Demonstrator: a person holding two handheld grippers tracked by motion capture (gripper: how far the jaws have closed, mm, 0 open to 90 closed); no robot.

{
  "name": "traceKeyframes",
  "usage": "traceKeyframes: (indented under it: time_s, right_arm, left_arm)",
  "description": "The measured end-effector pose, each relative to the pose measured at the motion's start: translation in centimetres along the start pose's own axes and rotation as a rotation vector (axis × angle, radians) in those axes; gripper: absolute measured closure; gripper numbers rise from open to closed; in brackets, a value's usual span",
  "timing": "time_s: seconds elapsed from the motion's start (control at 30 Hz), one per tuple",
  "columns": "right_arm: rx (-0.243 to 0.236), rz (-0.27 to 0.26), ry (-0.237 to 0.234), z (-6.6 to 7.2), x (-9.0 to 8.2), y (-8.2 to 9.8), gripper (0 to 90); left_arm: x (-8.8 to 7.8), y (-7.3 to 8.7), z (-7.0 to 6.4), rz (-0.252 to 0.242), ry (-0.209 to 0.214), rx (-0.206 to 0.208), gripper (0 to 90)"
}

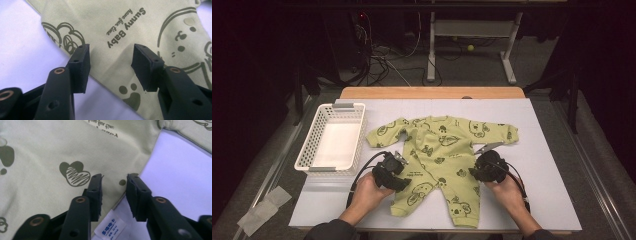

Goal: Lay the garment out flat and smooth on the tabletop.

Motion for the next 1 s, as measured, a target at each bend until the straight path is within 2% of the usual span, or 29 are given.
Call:
traceKeyframes:
  time_s: [0.1, 0.27, 0.33, 0.4, 0.53, 0.57, 0.63, 0.67, 0.73, 0.83, 0.9, 1.0]
  right_arm:
    - [-0.001, -0.003, -0.007, 0.1, 0.2, 0.2, 73.6]
    - [0.007, -0.007, -0.018, -0.3, 0.3, 0.0, 87.5]
    - [0.0, -0.009, -0.004, -0.3, 0.4, -0.1, 88.2]
    - [-0.013, -0.013, 0.022, -0.5, 0.4, -0.4, 88.3]
    - [0.011, -0.034, 0.036, -1.4, 0.2, -1.2, 88.6]
    - [0.018, -0.037, 0.043, -1.5, 0.2, -1.3, 88.1]
    - [0.029, -0.038, 0.033, -1.6, 0.1, -1.2, 80.2]
    - [0.03, -0.036, 0.032, -1.5, 0.0, -1.1, 76.7]
    - [0.023, -0.035, 0.031, -1.4, -0.5, -0.7, 75.2]
    - [0.03, -0.045, 0.004, -1.2, -1.6, 0.3, 73.1]
    - [0.037, -0.039, -0.022, -0.9, -2.0, 1.0, 71.7]
    - [0.031, -0.024, -0.037, -0.3, -2.5, 2.1, 68.6]
  left_arm:
    - [0.2, -0.2, -0.2, -0.002, 0.008, 0.009, 52.1]
    - [0.3, -1.0, 0.0, 0.023, 0.026, 0.046, 83.6]
    - [0.3, -1.2, 0.3, 0.003, -0.006, 0.032, 84.8]
    - [0.3, -1.6, 1.0, -0.01, -0.007, 0.011, 84.9]
    - [0.0, -2.3, 1.3, -0.029, -0.032, 0.007, 83.4]
    - [0.0, -2.2, 1.2, -0.023, -0.033, 0.007, 79.2]
    - [-0.1, -2.0, 0.7, -0.008, -0.008, 0.008, 67.1]
    - [-0.2, -1.7, 0.5, -0.006, -0.002, 0.011, 62.2]
    - [-0.8, -1.0, -0.1, -0.018, -0.001, 0.016, 56.0]
    - [-1.8, 0.2, -0.9, -0.041, 0.012, 0.014, 50.9]
    - [-2.2, 1.1, -1.4, -0.032, 0.025, 0.008, 48.0]
    - [-2.3, 2.3, -2.0, -0.012, 0.039, 0.008, 46.2]
Point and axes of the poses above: each handheld gripper's, and its own axes: x roughly forward along the jaws, y roughly out of its underside, z roughly to its left, the point moved 1 cm from there along x, roughly forward along the jaws, and after that the axes turned 1 degree about z, right-handed, at the moved point
